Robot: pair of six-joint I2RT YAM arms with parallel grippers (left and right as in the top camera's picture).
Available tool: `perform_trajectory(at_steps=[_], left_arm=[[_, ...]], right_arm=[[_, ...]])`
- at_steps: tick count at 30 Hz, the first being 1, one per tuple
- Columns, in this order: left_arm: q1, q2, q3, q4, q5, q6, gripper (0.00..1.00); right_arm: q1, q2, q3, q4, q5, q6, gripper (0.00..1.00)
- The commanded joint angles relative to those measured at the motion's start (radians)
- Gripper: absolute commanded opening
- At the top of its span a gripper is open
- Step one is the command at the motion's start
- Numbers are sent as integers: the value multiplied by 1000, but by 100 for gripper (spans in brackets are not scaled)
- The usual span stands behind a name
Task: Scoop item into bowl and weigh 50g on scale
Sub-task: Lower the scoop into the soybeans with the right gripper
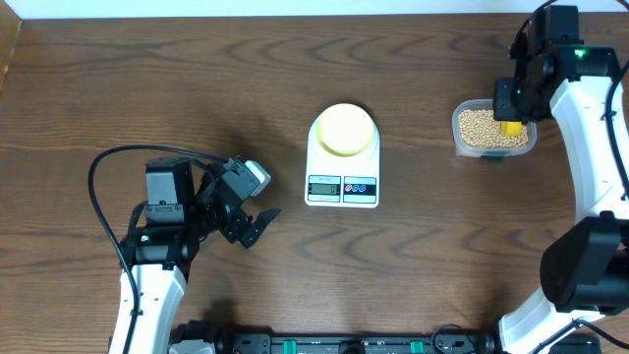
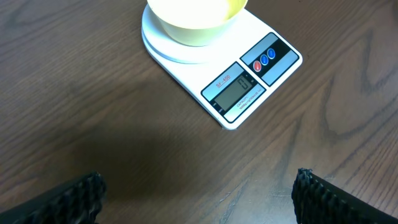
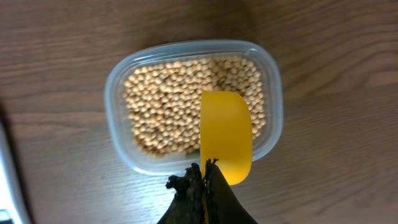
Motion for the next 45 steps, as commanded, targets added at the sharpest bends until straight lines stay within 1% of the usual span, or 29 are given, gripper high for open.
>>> perform_trajectory(at_steps=[1, 4, 9, 20, 25, 30, 37, 40, 45], left_arm=[[-3, 4, 4, -1, -6, 13, 98], [-3, 4, 4, -1, -6, 13, 98], [-3, 4, 4, -1, -6, 13, 98], [-3, 4, 4, -1, -6, 13, 97], [-3, 4, 4, -1, -6, 13, 98], [-3, 4, 4, -1, -6, 13, 98], [-3, 4, 4, -1, -6, 13, 98], [-3, 4, 4, -1, -6, 13, 98], [-3, 4, 4, -1, -6, 13, 98]], right_arm=[[-4, 0, -10, 21, 90, -33, 1], [-5, 0, -11, 29, 132, -49, 1], [-4, 17, -11, 50, 130, -92, 1], [0, 126, -11, 60, 127, -112, 1], [0, 142, -11, 60, 122, -114, 1], [-1, 143, -11, 53, 21, -114, 1], [-9, 147, -32, 48, -48, -87, 1], [-24, 147, -63, 61, -95, -52, 1], [-80, 147, -75, 64, -256, 5, 1]])
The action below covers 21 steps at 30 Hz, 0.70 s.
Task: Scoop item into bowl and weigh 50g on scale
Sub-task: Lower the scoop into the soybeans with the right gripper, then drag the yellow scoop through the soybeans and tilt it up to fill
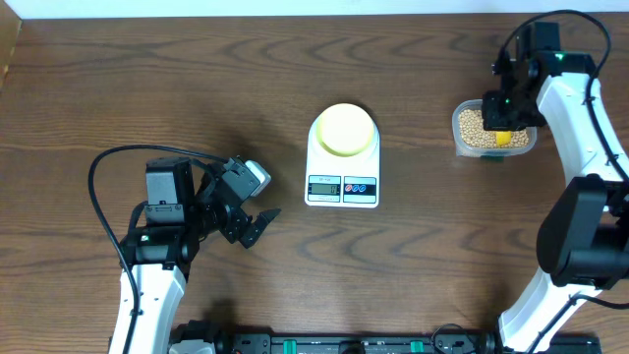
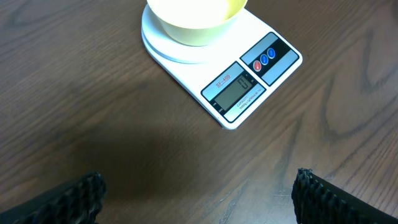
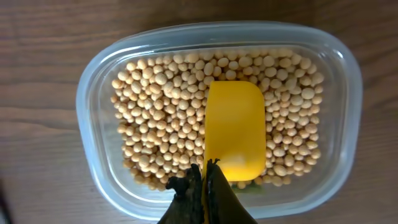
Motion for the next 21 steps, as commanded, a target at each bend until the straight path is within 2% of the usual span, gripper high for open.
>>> perform_trajectory(at_steps=[1, 6, 21], left_arm=[[-3, 3, 4, -1, -6, 10, 98], [-3, 3, 4, -1, -6, 10, 98], [-3, 3, 4, -1, -6, 10, 98]], right_arm=[[-50, 13, -24, -1, -168, 69, 1], [-58, 13, -46, 17, -203, 126, 1], [-115, 13, -92, 22, -377, 110, 1]])
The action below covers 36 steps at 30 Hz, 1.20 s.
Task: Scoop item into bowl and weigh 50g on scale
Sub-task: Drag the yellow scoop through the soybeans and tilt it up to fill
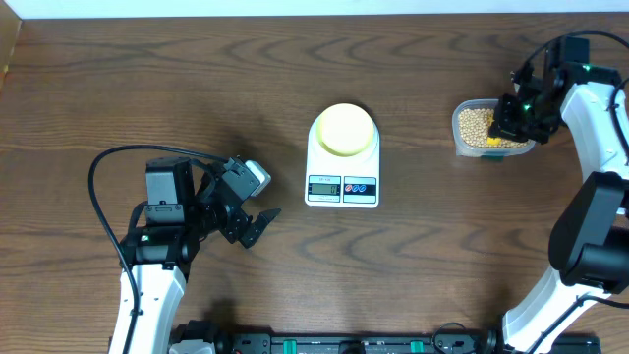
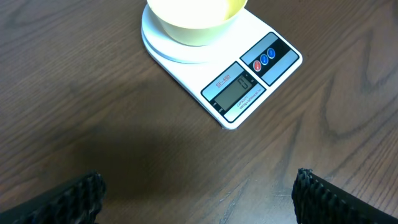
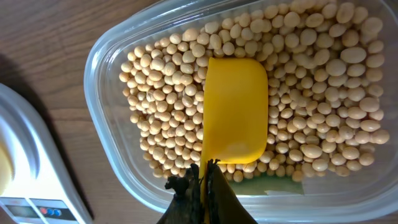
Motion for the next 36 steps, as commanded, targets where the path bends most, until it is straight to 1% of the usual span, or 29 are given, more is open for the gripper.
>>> perform_trajectory(at_steps=[1, 10, 16, 23, 30, 36], left_arm=[[-3, 3, 4, -1, -6, 10, 98], [-3, 3, 4, -1, -6, 10, 98], [-3, 3, 4, -1, -6, 10, 98], [-3, 3, 4, -1, -6, 10, 98], [-3, 3, 4, -1, -6, 10, 98], [-3, 3, 4, -1, -6, 10, 98]], right_arm=[[-14, 13, -20, -5, -121, 5, 1], [-89, 13, -20, -5, -218, 3, 1], [-134, 13, -21, -8, -263, -39, 1], [-141, 13, -50, -6, -267, -99, 1], [-143, 13, -108, 44, -277, -101, 1], [-146, 13, -112, 62, -301, -102, 1]])
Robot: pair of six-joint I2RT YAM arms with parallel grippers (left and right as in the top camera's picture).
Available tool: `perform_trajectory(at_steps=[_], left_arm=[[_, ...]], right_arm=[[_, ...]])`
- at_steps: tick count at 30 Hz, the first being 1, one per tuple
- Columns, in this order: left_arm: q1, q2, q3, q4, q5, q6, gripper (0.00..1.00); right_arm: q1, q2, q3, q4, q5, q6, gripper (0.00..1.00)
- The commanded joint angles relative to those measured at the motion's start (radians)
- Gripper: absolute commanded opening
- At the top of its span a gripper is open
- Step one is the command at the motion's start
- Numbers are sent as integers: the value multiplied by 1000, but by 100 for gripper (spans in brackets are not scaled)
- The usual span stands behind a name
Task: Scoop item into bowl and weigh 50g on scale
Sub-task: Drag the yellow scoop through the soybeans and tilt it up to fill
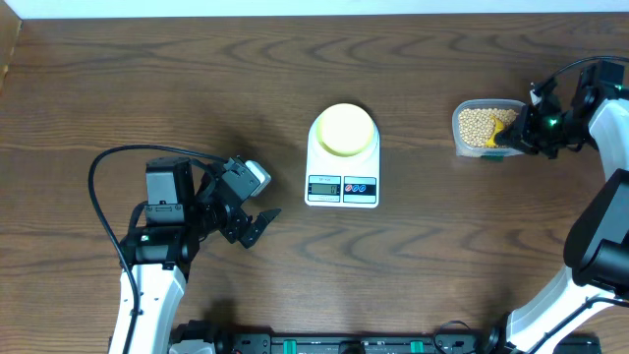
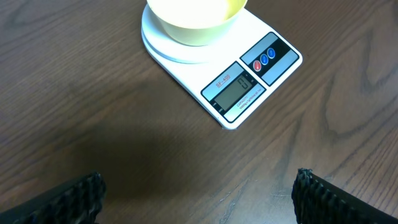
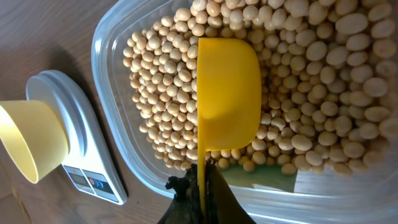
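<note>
A yellow bowl [image 1: 344, 129] stands on the white scale [image 1: 342, 172] at mid-table; the left wrist view shows the same bowl [image 2: 194, 18] and the scale's display [image 2: 236, 92]. At the far right a clear tub of soybeans [image 1: 478, 126] holds the yellow scoop [image 3: 227, 93], whose cup lies among the beans [image 3: 348, 81]. My right gripper [image 3: 203, 186] is shut on the scoop's handle, reaching in from the tub's right side [image 1: 519, 136]. My left gripper [image 2: 199, 193] hangs open over bare wood, left of the scale [image 1: 257, 224].
The tub's rim [image 3: 115, 130] is close to the right gripper. A black cable [image 1: 108, 167] loops beside the left arm. Brown wooden tabletop [image 1: 197, 79] surrounds everything, with the table's far edge along the top of the overhead view.
My right arm has swung out to the right and tilted lower. The scoop's cup sits in the beans at a new angle, with the scale now in the right wrist view. Left arm unchanged.
The scoop was held above the near rim of the bean tub. Then it was down over the beans in the tub's middle. After that the wrist tilted, and now it is tilted further with the cup lying among the beans. The left arm stayed still throughout.
</note>
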Motion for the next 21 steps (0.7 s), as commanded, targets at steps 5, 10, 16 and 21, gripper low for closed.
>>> perform_trajectory(at_steps=[5, 10, 16, 21], left_arm=[[-3, 3, 4, -1, -6, 10, 98], [-3, 3, 4, -1, -6, 10, 98], [-3, 3, 4, -1, -6, 10, 98], [-3, 3, 4, -1, -6, 10, 98]], right_arm=[[-24, 8, -18, 18, -104, -37, 1], [-64, 7, -16, -13, -146, -56, 1], [-97, 6, -8, -64, -197, -85, 1], [-117, 1, 0, -98, -210, -93, 1]])
